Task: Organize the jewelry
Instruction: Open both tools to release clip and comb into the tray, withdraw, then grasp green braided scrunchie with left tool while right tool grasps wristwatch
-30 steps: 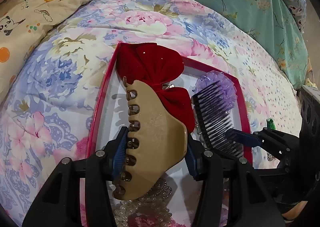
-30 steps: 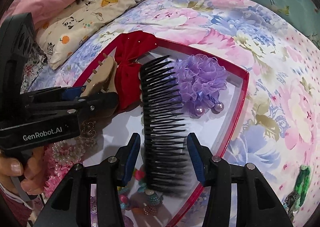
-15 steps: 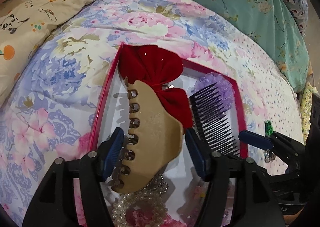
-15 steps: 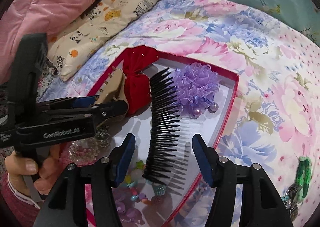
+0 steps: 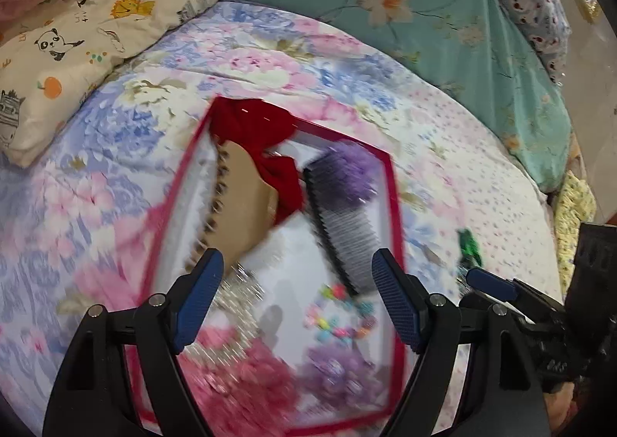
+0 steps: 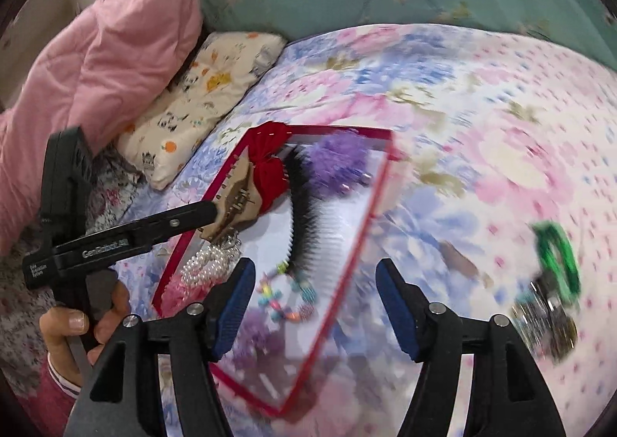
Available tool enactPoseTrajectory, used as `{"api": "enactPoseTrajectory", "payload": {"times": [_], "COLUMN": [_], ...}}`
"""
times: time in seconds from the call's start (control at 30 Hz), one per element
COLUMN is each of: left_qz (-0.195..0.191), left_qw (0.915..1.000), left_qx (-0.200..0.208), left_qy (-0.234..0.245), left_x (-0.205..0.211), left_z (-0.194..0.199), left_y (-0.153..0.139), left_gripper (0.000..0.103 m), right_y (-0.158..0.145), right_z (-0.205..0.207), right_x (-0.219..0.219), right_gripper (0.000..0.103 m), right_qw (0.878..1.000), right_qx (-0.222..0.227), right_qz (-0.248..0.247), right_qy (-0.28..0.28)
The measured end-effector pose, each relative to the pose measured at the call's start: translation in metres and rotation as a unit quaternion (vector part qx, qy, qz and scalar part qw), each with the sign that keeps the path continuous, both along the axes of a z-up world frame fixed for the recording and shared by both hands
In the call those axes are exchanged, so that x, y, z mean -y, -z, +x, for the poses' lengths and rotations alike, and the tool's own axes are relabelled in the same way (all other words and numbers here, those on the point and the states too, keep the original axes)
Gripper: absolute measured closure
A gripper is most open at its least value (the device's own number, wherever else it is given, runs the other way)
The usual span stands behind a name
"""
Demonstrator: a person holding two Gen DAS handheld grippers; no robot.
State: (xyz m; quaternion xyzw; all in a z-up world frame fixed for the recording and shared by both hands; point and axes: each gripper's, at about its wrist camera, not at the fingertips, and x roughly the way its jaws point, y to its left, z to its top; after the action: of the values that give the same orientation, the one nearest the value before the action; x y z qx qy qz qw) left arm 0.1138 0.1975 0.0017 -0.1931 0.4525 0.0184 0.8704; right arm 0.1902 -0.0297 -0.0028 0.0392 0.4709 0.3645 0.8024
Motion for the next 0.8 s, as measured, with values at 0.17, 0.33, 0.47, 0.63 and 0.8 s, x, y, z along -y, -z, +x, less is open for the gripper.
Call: {"api": "enactPoseTrajectory", "payload": {"times": [0.17,0.33,0.47,0.63,0.8], "left_qz": [-0.015,-0.026,-0.025,-0.025,-0.031], "left_qw": [0.9997,0.9987,0.9977,0.9961,0.9943], "left_qx": [0.0,-0.013,-0.017,-0.024,-0.035], "left_qy": [0.02,0.043,0.06,0.081,0.096], "left_x": [0.029,0.061,0.088,0.116,0.14], "left_z": [-0.016,-0.024,-0.03,-0.033,-0.03], "left_y": [-0.005,0.0,0.003,0.009,0.019], "left_gripper": [0.023,0.023,0.023,0.023,0.023], "right_y": [-0.002,0.002,0.006,0.015,0.028], "right_z": [-0.015,-0.028,-0.037,-0.041,-0.036], "right_x": [0.05,0.103,0.141,0.176,0.194], "right_gripper": [0.034,0.034,0.034,0.034,0.034], "right_qw": [0.999,0.996,0.992,0.987,0.985], "right_qx": [-0.006,-0.013,-0.015,-0.012,-0.01], "right_qz": [0.012,0.021,0.021,0.013,-0.003], "right_qy": [0.04,0.089,0.126,0.158,0.175]}}
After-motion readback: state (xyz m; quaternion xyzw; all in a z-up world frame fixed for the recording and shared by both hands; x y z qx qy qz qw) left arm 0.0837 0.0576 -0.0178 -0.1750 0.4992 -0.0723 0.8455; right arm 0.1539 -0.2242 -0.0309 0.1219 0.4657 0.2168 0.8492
